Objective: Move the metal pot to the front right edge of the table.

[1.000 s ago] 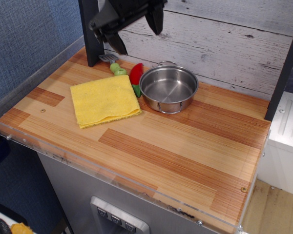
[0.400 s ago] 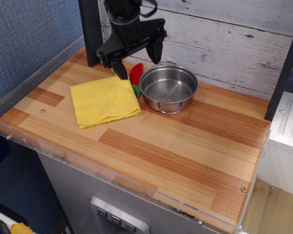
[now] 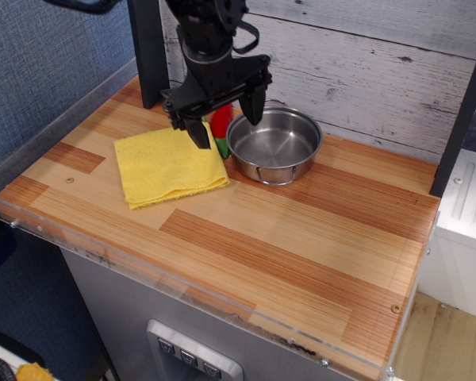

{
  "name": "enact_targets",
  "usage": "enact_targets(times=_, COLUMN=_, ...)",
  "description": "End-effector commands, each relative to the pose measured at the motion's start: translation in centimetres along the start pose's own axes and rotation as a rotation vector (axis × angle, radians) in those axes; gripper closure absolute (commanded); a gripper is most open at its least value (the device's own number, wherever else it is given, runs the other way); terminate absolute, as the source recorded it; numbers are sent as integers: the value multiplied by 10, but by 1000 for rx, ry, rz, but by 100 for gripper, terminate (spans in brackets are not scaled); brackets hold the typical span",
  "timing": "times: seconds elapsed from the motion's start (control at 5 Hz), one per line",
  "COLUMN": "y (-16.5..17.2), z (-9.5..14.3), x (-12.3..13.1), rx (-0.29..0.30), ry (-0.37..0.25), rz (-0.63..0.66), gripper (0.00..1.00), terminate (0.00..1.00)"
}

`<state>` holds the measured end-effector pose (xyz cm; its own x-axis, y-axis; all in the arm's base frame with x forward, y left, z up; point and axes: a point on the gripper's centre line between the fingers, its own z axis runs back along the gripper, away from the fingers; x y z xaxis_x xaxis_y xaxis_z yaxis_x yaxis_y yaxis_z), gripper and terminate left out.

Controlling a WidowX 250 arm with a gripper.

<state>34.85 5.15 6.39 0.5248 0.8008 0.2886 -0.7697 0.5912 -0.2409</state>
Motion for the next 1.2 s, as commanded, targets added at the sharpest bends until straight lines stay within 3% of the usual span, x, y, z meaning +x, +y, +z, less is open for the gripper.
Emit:
enact_targets(times=0.0, y=-11, z=-11, x=0, rx=4, ry=-12, rz=-15, gripper=0, terminate=0)
enact_targets(times=0.2, y=-13, z=-18, x=-2, rx=15, ry=4, rz=-21, gripper=0, terminate=0)
enact_targets(times=0.4, y=-14, z=-20, x=-3, rx=11, ry=-10, rz=-28, gripper=100, terminate=0)
enact_targets(times=1.0, y=-7, z=-13, x=-1, rx=19, ry=-42, rz=-25, gripper=100, terminate=0)
